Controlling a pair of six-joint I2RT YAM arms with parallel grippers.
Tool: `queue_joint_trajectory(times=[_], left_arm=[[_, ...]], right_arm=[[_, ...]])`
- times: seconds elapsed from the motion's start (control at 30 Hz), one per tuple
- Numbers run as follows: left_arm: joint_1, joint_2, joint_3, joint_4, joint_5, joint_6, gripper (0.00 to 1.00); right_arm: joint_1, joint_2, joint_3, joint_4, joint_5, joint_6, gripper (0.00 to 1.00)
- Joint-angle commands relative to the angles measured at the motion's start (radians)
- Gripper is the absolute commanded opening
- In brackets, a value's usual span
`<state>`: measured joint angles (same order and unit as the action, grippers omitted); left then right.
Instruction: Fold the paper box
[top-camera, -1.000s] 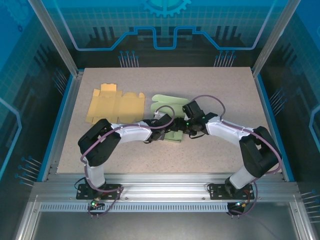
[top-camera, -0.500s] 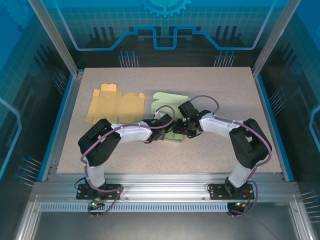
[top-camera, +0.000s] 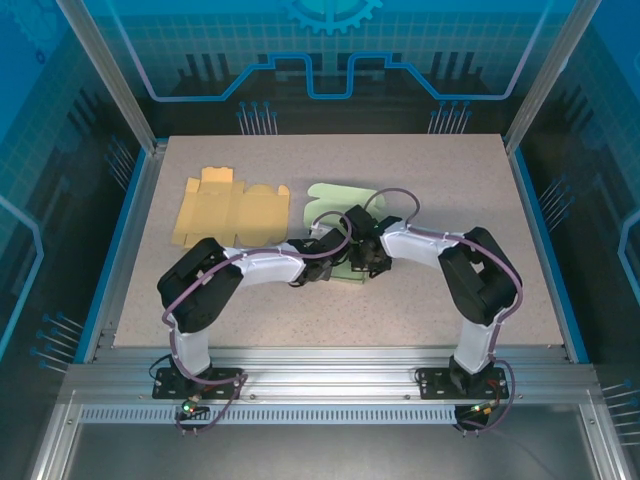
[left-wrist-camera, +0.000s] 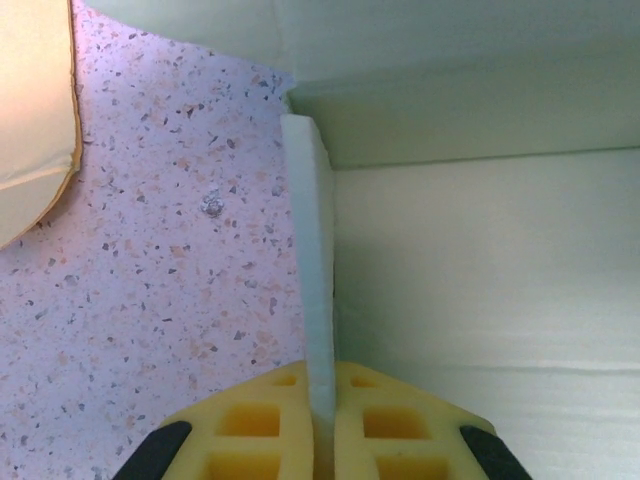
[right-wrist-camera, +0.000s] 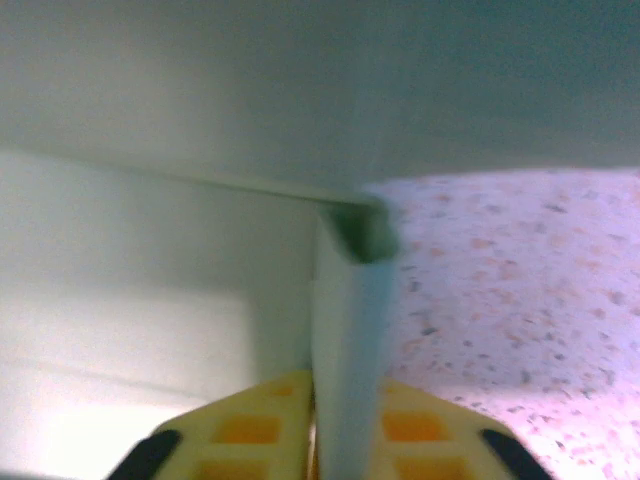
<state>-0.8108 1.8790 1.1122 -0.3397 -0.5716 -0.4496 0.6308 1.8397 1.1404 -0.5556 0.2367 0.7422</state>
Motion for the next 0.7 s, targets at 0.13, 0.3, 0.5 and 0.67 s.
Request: queue_joint_trajectory(times=[0.13, 0.3, 0.5, 0.67], left_arm=[[-0.002, 0.0, -0.009, -0.052, -0.012, -0.025, 0.04], [-0.001, -0.049, -0.032, -0.032, -0.002, -0.052, 0.22], [0.024, -0.25, -0.154, 0.09, 0.109, -0.086, 0.43], [0.08, -0.487, -0.318, 0.181, 0.173, -0.146, 0.55]], right_arm=[[0.024, 0.052, 0.063, -0.205, 0.218, 0.024, 0.09], [0.035, 0.114, 0.093, -0.287, 0.29, 0.038, 0.08], [0.064, 0.168, 0.136, -0.337, 0.336, 0.044, 0.06], [0.077, 0.192, 0.16, -0.374, 0.372, 0.045, 0.06]])
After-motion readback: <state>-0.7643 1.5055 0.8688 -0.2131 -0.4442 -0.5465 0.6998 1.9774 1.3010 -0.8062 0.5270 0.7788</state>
